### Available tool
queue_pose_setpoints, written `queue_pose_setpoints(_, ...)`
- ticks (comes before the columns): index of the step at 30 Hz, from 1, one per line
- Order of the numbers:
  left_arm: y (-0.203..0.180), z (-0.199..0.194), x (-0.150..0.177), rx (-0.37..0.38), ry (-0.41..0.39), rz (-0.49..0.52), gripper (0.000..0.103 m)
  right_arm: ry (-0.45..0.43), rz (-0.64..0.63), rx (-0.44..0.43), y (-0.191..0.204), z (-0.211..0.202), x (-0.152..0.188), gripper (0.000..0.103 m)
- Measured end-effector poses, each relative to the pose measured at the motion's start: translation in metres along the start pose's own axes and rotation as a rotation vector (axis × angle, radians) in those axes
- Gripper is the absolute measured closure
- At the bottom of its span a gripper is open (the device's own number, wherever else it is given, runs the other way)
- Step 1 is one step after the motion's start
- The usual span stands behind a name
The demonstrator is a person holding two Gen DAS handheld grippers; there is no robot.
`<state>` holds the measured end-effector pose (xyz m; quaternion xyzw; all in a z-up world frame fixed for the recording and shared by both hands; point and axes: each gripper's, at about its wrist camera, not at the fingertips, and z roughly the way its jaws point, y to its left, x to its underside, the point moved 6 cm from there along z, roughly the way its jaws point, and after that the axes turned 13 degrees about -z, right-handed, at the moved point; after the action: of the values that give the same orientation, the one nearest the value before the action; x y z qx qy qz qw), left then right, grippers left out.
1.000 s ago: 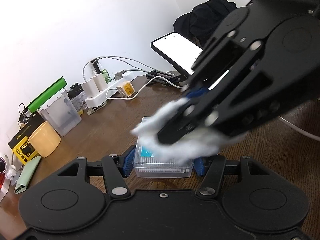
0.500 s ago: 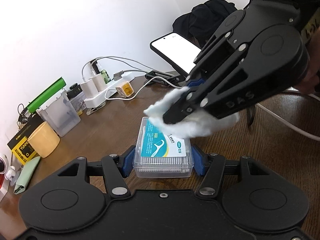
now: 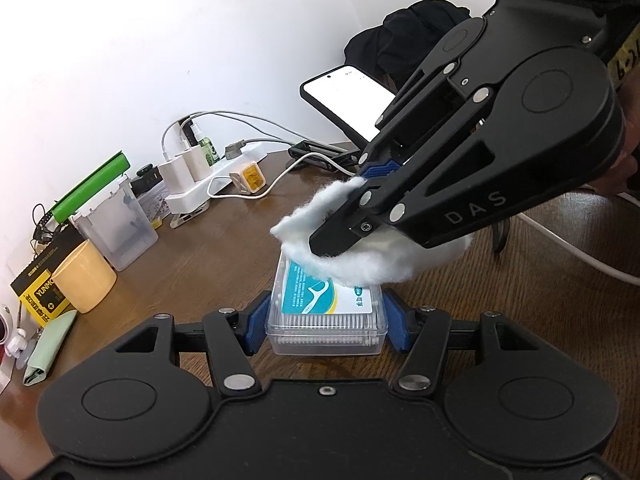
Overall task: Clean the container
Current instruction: 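Wipe the box lid once more with the cotton in the right gripper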
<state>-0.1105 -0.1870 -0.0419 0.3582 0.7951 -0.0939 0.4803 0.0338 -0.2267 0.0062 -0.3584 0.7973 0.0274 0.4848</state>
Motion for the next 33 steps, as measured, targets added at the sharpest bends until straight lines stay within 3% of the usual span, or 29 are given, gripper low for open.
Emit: queue_pose_setpoints(33,-0.008,-0.002,0.003,0.011,-0.002,0.004,0.046,-0.036,0.014,0.004,0.003,-0.003,-0.003,0.096)
